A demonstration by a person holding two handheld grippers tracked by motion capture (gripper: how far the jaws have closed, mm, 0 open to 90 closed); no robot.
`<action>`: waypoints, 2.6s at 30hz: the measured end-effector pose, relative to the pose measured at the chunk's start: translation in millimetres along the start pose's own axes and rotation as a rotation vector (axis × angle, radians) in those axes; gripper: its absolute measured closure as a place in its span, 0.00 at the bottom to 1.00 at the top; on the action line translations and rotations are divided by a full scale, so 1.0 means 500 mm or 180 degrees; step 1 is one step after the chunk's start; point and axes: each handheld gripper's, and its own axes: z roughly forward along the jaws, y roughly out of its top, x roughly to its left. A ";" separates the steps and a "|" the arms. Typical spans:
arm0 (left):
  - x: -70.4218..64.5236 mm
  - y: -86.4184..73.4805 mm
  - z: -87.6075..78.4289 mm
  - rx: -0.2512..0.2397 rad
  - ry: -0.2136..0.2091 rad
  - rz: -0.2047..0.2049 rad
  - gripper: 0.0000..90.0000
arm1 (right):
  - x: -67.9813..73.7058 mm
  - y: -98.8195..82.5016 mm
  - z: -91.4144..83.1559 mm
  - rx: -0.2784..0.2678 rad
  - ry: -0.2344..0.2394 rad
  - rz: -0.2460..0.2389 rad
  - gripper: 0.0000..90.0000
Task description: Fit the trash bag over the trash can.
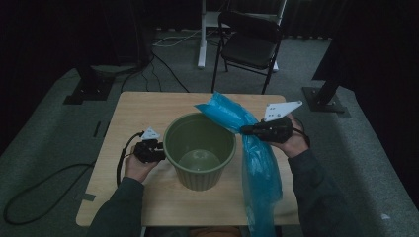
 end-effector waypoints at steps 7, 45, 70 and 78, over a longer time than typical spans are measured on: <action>0.001 0.000 -0.001 -0.0006 0.0008 0.0000 0.64 | 0.022 0.011 0.005 -0.0005 0.0283 -0.0134 0.99; 0.002 -0.001 -0.005 -0.0050 0.0053 -0.0006 0.64 | 0.028 0.060 0.059 0.0219 0.0620 -0.0111 0.57; 0.005 -0.001 -0.008 -0.0074 0.0068 -0.0058 0.62 | 0.053 -0.100 -0.013 0.0251 0.0240 0.0477 0.75; 0.005 0.000 -0.016 -0.0157 0.0016 -0.0096 0.62 | 0.039 -0.068 -0.024 0.0195 0.0178 0.0392 1.00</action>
